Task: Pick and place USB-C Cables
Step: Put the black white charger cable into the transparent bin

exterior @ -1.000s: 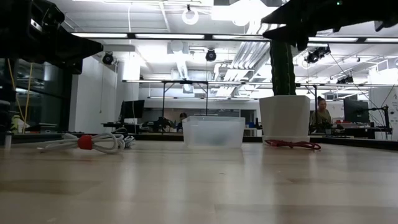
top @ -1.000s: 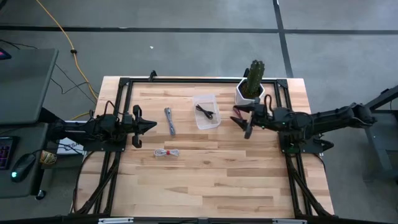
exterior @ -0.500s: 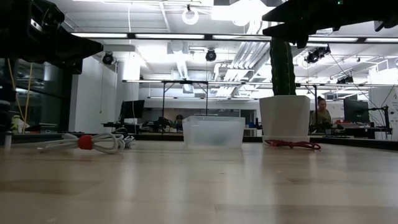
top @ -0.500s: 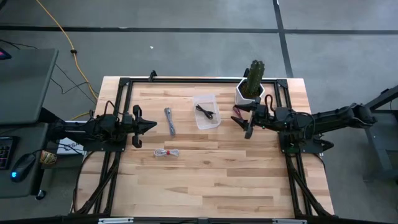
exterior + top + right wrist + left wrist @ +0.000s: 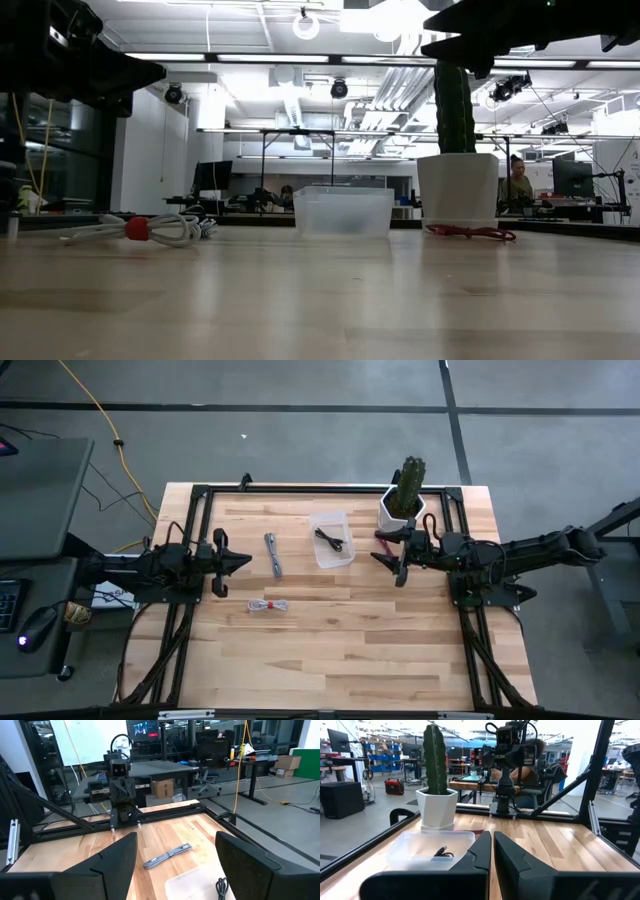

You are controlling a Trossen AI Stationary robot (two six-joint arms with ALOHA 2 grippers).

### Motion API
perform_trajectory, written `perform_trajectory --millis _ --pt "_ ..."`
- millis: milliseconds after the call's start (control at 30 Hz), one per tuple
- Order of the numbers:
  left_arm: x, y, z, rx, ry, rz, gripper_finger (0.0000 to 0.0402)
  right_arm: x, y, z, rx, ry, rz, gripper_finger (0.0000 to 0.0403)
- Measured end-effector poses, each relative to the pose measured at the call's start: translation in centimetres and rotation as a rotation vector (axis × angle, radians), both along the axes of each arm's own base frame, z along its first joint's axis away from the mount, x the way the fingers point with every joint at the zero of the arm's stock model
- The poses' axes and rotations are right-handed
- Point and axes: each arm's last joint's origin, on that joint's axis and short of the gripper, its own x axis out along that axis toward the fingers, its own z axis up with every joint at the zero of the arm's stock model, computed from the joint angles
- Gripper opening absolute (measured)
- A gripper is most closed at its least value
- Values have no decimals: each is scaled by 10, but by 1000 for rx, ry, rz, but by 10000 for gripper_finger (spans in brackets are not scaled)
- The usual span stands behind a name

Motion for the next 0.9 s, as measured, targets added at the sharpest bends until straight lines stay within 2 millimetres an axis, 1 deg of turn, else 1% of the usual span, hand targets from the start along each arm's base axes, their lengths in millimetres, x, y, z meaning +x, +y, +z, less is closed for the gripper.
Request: perform_trajectory --millis 333,433,567,633,700,900 --pt "0 0 0 -5 -3 0 3 0 0 -4 33 37 -1 261" --pt "0 0 5 -55 -65 -7 3 0 0 -5 32 42 -1 261" --pt "2 -2 13 -54 -145 -62 8 0 0 -5 32 43 -1 261" --pt "6 -3 16 -63 -167 -75 16 0 0 -5 32 43 -4 261" --pt "11 -3 15 -84 -149 -58 27 0 0 -5 36 41 -4 261" --pt "29 0 4 -159 -41 99 78 0 0 -5 42 39 -4 261"
